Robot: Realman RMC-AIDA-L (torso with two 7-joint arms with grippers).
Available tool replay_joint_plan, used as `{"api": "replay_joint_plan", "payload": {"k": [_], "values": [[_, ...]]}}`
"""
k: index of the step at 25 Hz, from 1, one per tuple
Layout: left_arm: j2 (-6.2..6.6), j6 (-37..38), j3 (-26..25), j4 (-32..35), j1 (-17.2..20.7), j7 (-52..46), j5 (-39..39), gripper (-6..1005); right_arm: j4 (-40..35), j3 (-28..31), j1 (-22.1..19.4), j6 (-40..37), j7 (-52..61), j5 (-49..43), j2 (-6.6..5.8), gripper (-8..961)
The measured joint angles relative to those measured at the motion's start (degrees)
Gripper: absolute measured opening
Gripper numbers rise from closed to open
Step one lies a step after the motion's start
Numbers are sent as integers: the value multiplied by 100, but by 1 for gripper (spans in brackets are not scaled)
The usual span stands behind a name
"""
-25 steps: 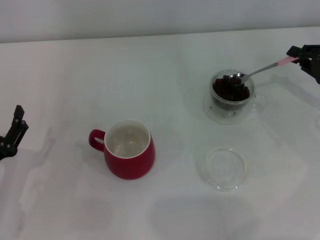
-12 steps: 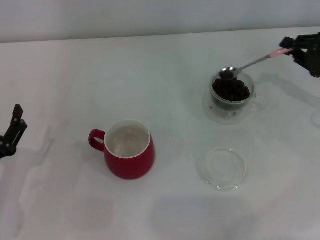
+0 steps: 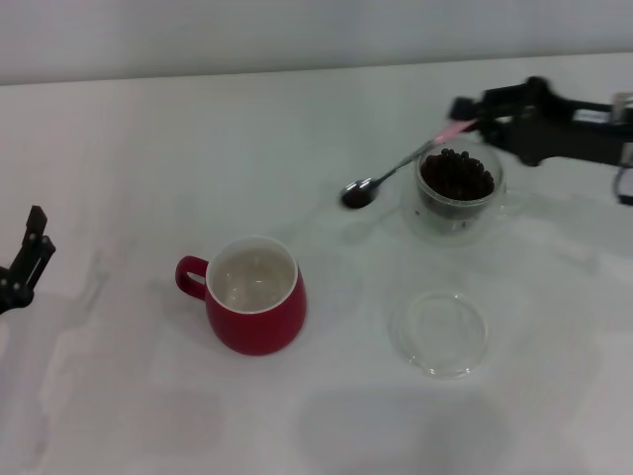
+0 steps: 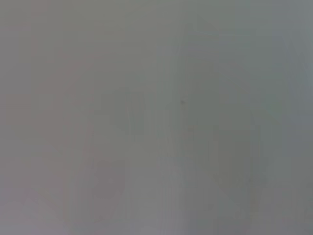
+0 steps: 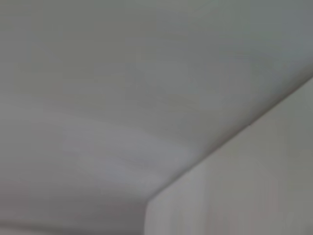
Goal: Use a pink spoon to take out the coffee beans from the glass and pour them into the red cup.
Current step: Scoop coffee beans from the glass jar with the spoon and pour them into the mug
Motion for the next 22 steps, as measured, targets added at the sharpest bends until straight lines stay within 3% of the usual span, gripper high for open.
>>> {"api": "replay_joint_plan", "payload": {"k": [8,14,18,22], "values": [[0,-11,-3,0,-7,-3,0,861,-148,-526,414,-65,-4,0,341,144],[0,-17,-3,0,-7,-3,0,862,-558,-689,387,85,-317,-6,656,144],[0,-20,-3,0,-7,-3,0,862,-594,-691,323,293,-722,-44,784,144],[0,-20,-3,0,-7,-3,0,861,-595,-699,228,432,-1163,-32,806,145]]}}
